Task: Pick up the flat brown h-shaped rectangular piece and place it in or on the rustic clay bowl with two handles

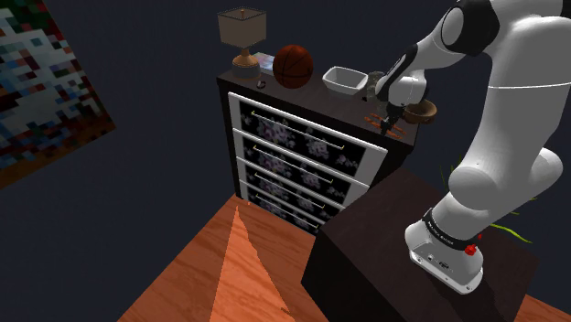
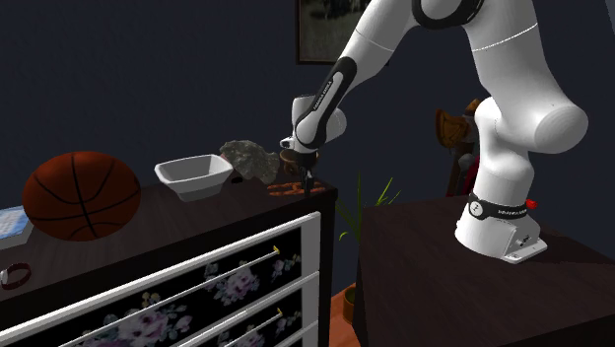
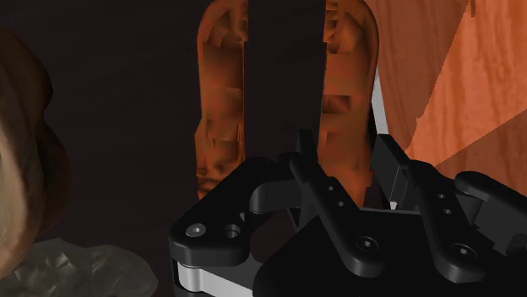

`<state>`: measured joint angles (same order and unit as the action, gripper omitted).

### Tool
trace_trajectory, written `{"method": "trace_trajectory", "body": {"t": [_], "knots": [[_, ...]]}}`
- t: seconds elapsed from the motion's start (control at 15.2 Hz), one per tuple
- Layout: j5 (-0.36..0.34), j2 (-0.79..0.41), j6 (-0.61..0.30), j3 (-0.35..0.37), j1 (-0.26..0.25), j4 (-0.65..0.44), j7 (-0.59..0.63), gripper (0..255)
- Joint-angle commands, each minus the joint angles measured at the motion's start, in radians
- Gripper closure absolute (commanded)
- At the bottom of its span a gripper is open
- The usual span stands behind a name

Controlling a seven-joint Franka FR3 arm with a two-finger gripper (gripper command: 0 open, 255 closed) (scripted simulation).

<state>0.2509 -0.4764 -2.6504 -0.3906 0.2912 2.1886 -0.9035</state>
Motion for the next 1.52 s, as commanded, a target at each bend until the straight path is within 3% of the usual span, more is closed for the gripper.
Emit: {"method": "trace_trajectory", "body": {"t": [0.0, 1.45], "knots": [[-0.007, 0.012, 0.01, -0.007, -0.005, 0.002, 0.005, 255], [-0.18, 0.259, 0.25, -0.114, -0.089, -0.01, 0.113, 255]]}}
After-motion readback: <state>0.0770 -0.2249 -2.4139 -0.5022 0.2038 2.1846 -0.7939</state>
